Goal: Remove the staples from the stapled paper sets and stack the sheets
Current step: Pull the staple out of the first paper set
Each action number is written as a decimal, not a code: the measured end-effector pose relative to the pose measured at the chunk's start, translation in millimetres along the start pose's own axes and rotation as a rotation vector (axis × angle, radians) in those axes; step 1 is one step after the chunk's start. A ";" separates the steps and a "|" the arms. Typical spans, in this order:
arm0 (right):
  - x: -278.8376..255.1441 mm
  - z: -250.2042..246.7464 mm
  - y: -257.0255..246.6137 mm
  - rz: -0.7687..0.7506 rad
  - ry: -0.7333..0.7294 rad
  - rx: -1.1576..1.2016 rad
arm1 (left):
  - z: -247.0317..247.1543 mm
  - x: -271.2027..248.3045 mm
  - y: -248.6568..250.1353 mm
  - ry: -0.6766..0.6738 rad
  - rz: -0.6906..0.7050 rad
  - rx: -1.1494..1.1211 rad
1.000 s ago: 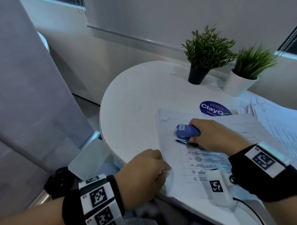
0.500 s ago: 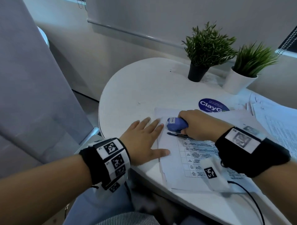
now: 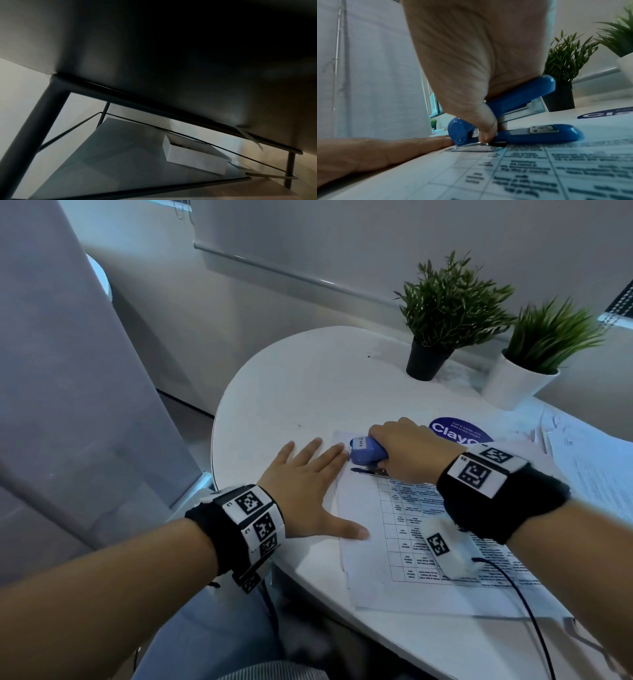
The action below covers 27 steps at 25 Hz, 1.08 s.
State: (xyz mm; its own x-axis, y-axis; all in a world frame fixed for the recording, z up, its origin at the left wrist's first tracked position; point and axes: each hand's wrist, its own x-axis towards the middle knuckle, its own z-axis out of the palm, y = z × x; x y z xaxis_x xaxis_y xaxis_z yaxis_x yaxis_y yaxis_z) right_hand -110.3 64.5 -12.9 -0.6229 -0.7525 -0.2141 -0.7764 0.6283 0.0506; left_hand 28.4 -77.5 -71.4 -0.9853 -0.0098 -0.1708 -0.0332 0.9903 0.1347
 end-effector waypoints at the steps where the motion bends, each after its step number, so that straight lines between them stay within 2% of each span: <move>1: 1.5 -0.6 -0.4 -0.019 0.006 -0.013 | -0.4 0.8 0.5 -0.002 0.000 0.001; 9: 4.1 -1.2 2.0 -0.152 0.028 0.031 | 0.1 3.8 0.8 -0.018 0.003 -0.012; 18: 0.2 0.7 7.0 -0.218 0.062 0.063 | -1.6 4.0 2.1 -0.035 0.001 -0.023; 23: 15.1 -12.0 -1.5 -0.170 -0.103 0.041 | -0.1 4.9 1.3 -0.023 0.005 -0.038; 27: 17.0 -4.6 -5.0 -0.208 -0.008 -0.006 | -0.2 5.0 0.8 -0.026 0.004 -0.034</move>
State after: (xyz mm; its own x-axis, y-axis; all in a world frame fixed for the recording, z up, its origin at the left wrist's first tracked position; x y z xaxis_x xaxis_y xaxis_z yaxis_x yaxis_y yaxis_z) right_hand -117.4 47.6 -12.3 -0.4485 -0.8641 -0.2284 -0.8886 0.4585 0.0103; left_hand 23.4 -76.8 -71.9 -0.9808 -0.0020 -0.1950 -0.0356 0.9850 0.1688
